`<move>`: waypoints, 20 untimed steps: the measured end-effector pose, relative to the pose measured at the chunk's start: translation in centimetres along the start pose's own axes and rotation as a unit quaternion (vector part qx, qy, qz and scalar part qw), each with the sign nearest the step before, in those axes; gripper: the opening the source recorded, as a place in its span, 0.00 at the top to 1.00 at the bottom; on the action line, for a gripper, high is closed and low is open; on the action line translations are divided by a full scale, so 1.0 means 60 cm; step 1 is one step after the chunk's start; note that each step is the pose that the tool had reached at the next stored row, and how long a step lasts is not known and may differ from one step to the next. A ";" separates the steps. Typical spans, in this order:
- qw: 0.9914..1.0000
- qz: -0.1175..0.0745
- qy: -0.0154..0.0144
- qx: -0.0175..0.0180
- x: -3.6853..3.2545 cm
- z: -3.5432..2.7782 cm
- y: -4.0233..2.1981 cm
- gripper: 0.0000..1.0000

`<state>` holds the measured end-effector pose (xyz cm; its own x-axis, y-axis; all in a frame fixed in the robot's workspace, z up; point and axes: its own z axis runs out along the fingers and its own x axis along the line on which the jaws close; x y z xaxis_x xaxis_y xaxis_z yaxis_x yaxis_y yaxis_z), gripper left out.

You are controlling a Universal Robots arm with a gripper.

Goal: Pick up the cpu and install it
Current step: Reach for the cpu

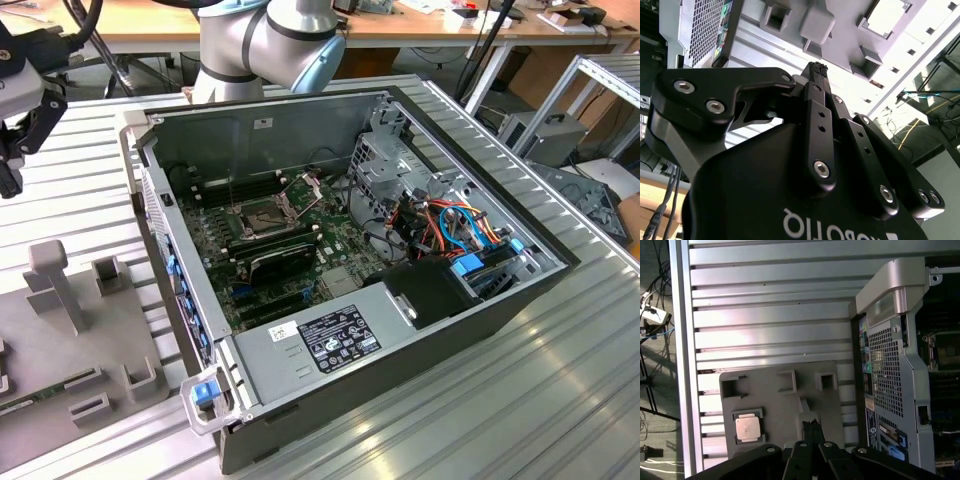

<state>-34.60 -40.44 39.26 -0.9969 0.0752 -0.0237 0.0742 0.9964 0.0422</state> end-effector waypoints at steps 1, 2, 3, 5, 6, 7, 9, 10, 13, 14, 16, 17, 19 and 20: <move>1.000 0.000 0.000 0.000 0.000 0.000 -0.001 0.89; 1.000 0.000 0.000 0.000 0.000 0.000 -0.002 0.89; 1.000 0.000 0.000 0.000 0.000 0.000 -0.003 0.89; 1.000 0.000 0.000 0.000 0.000 0.000 -0.006 0.89; 1.000 0.000 0.000 0.000 0.000 0.000 -0.006 0.89; 1.000 0.000 0.000 0.000 -0.001 0.000 -0.008 0.89; 1.000 0.000 0.000 0.000 -0.001 0.000 -0.011 0.89; 1.000 0.000 0.000 0.000 -0.001 -0.001 -0.013 0.89; 1.000 0.000 0.000 0.000 -0.001 -0.001 -0.017 0.89; 1.000 0.000 0.000 0.000 -0.001 -0.001 -0.019 0.89; 1.000 0.000 0.000 0.000 -0.002 -0.001 -0.022 0.89; 1.000 0.000 0.000 0.000 -0.002 -0.001 -0.024 0.89; 1.000 0.000 0.000 0.000 -0.002 -0.001 -0.028 0.89; 1.000 0.000 0.000 0.000 -0.002 -0.001 -0.030 0.89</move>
<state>-34.60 -42.25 39.26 -0.9969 0.0752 -0.0238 0.0742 0.9964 0.0415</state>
